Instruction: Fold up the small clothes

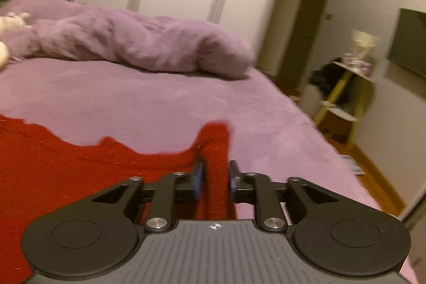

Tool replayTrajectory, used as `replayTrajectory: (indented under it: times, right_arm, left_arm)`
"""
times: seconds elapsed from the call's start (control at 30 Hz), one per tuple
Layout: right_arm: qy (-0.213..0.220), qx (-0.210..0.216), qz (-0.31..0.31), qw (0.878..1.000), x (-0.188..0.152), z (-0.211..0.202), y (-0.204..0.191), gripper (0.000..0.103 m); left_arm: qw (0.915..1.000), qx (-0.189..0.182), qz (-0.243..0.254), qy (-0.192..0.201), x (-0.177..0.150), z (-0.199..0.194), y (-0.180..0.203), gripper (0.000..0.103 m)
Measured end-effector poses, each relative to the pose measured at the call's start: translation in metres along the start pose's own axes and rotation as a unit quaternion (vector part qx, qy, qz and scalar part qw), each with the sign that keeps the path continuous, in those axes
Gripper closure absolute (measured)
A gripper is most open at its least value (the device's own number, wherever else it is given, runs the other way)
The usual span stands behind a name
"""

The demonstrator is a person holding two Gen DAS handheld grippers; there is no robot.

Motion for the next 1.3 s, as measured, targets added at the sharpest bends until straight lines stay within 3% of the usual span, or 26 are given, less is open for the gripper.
replayTrajectory:
  times: [0.07,0.13,0.2,0.3,0.37,0.47,0.53,0.6,0.63,0.67,0.8,0.93,1.03,1.13,1.2,1.27,1.3]
  right_arm:
    - [0.003,0.023,0.025,0.999,-0.004,-0.013,0.007,0.074]
    - [0.002,0.071,0.029,0.997,-0.011,-0.03,0.001,0.074]
    - [0.007,0.122,0.012,0.992,-0.022,-0.052,-0.019,0.074]
    - [0.017,0.215,-0.037,0.976,-0.039,-0.085,-0.063,0.074]
    - [0.012,0.24,-0.076,0.968,-0.056,-0.094,-0.087,0.074]
    - [0.027,0.212,-0.11,0.971,-0.073,-0.088,-0.089,0.074]
    - [0.029,0.183,-0.093,0.978,-0.071,-0.081,-0.072,0.067]
    - [0.026,0.116,-0.074,0.99,-0.069,-0.071,-0.042,0.067]
    - [0.022,0.089,-0.06,0.994,-0.071,-0.066,-0.024,0.057]
    - [0.014,0.088,-0.034,0.995,-0.073,-0.065,-0.01,0.049]
    - [-0.013,0.053,0.0,0.999,-0.077,-0.074,0.023,0.048]
    - [-0.037,0.107,0.041,0.993,-0.083,-0.096,0.03,0.048]
    - [-0.063,0.161,0.053,0.983,-0.092,-0.1,0.021,0.048]
    - [-0.084,0.167,0.067,0.98,-0.101,-0.096,0.021,0.052]
    - [-0.095,0.179,0.108,0.973,-0.103,-0.097,0.028,0.063]
    - [-0.095,0.181,0.119,0.972,-0.102,-0.098,0.03,0.073]
    - [-0.093,0.182,0.117,0.972,-0.102,-0.099,0.027,0.079]
  left_arm:
    - [0.9997,-0.021,-0.008,-0.005,-0.012,-0.013,-0.008,0.042]
    - [0.9992,-0.035,-0.013,-0.012,-0.027,-0.025,-0.013,0.036]
    - [0.9986,-0.044,-0.015,-0.023,-0.043,-0.033,-0.013,0.035]
    - [0.9975,-0.054,-0.014,-0.044,-0.064,-0.035,-0.004,0.036]
    - [0.9981,-0.039,-0.01,-0.045,-0.068,-0.032,0.0,0.037]
    - [0.9988,-0.019,0.018,-0.041,-0.068,-0.03,0.004,0.034]
    - [0.9987,-0.01,0.029,-0.039,-0.068,-0.032,0.002,0.03]
    - [0.9987,-0.004,0.028,-0.042,-0.07,-0.034,-0.005,0.026]
    - [0.9986,-0.008,0.023,-0.047,-0.073,-0.035,-0.008,0.025]
    - [0.9984,-0.016,0.018,-0.052,-0.076,-0.037,-0.01,0.025]
    - [0.9977,-0.028,0.013,-0.061,-0.083,-0.048,-0.017,0.024]
    - [0.9953,-0.065,-0.009,-0.072,-0.089,-0.065,-0.013,0.025]
    - [0.9874,-0.122,-0.037,-0.093,-0.101,-0.071,-0.004,0.032]
    - [0.9858,-0.121,-0.049,-0.106,-0.109,-0.07,-0.006,0.042]
    - [0.9873,-0.112,-0.046,-0.103,-0.108,-0.071,-0.007,0.055]
    - [0.9884,-0.105,-0.045,-0.099,-0.105,-0.073,-0.008,0.082]
    - [0.9892,-0.102,-0.044,-0.096,-0.102,-0.074,-0.007,0.087]
Point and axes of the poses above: each gripper's, at about its wrist camera, not at the fingertips, and z roughly the way its jaws point, y to its right, x to its top, the point moved 10 cm from there along z, roughly the way its jaws point, and after that the axes turned 4 degrees about -x, right-handed, at the moved point
